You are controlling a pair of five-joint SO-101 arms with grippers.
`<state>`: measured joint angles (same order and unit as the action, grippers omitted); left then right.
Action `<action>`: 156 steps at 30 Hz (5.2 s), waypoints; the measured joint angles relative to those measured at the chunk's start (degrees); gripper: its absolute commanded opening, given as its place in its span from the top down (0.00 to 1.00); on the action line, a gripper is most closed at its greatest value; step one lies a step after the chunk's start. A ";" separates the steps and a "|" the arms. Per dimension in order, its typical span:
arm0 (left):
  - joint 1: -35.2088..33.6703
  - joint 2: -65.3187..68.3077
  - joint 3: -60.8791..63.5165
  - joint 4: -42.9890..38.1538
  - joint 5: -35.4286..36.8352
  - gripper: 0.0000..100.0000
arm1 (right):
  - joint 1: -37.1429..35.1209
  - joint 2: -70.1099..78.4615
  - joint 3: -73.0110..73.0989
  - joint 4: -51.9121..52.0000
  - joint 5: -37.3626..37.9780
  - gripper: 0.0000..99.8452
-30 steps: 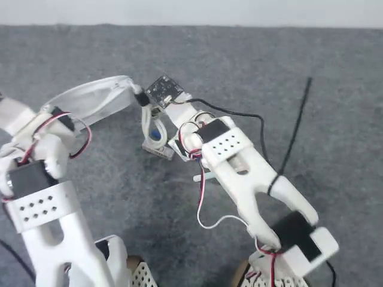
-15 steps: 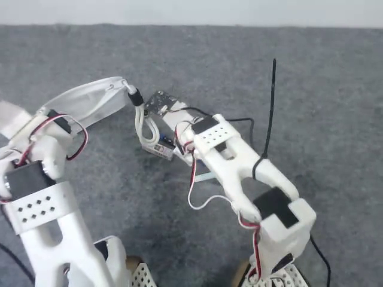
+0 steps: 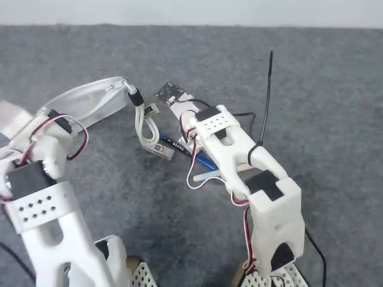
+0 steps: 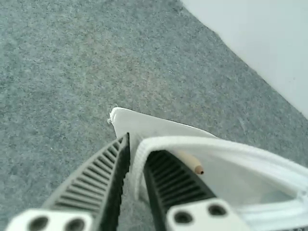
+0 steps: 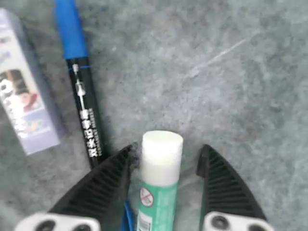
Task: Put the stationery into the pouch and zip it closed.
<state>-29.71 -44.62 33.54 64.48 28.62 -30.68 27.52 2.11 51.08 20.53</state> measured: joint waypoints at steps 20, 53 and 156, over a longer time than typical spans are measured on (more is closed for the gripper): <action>0.00 -0.09 1.05 -1.41 0.00 0.99 | 1.14 0.26 -1.67 3.69 0.00 0.99; 2.99 -0.09 1.05 -1.49 -0.18 0.99 | -3.87 -49.32 25.76 -6.95 0.00 0.99; 21.19 0.00 3.08 -4.22 -7.47 0.99 | -18.99 -80.97 67.87 -95.03 -4.13 0.99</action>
<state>-8.53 -44.62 36.62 60.26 21.14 -49.67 -53.45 69.98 -43.96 16.40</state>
